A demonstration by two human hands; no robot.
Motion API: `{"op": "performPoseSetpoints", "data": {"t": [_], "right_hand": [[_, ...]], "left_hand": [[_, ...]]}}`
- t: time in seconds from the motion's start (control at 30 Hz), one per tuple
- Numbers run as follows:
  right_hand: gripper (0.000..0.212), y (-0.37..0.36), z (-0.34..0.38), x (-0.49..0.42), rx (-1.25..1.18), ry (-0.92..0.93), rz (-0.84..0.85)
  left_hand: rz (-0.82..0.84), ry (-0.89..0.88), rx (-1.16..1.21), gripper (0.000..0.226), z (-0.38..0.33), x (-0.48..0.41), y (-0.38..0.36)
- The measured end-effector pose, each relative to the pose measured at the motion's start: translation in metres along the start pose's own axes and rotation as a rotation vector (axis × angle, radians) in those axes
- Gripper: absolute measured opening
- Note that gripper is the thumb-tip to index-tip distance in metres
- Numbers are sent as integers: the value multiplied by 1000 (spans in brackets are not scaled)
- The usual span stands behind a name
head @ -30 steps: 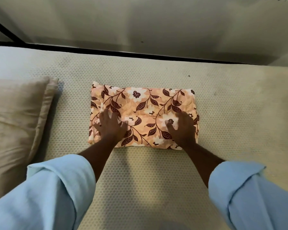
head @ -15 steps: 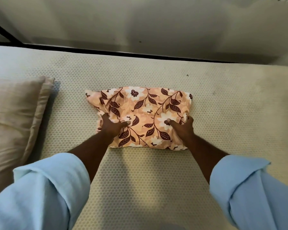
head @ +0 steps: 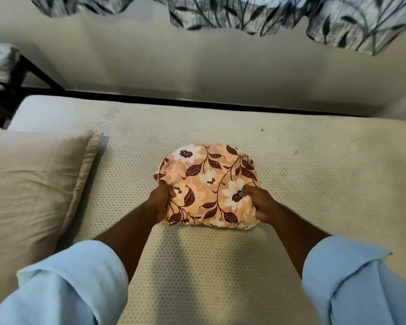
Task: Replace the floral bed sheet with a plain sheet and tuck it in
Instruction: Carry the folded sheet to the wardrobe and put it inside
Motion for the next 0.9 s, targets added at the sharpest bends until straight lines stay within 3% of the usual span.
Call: {"op": "performPoseSetpoints", "data": {"t": [0.27,0.5,0.67,0.8,0.9], "right_hand": [[49,-37,73,86,-58,29,166],[54,-86,118,166,-129,63,411],[58,-145,130,227,-59,90,511],[55,-196,124,262,11,85,570],[61,-244,108,291,78,99,608]], "left_hand": [[35,-79,83,62,-8,125,17],[157,-188,134,55,-9,229,57],[162,-234,79,58,16,297,120],[108,-274,118,80,38,311,192],[146,-310,166,76,61,345,238]]}}
Point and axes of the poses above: each hand's wrist, its own x-axis away from the middle knuckle, its own y-axis out of the back of the hand, z = x × y, the point moved 2 cm from there along -x, towards the middle knuckle, and after that the axes turned 14 degrees about y, right-handed, at the moved point
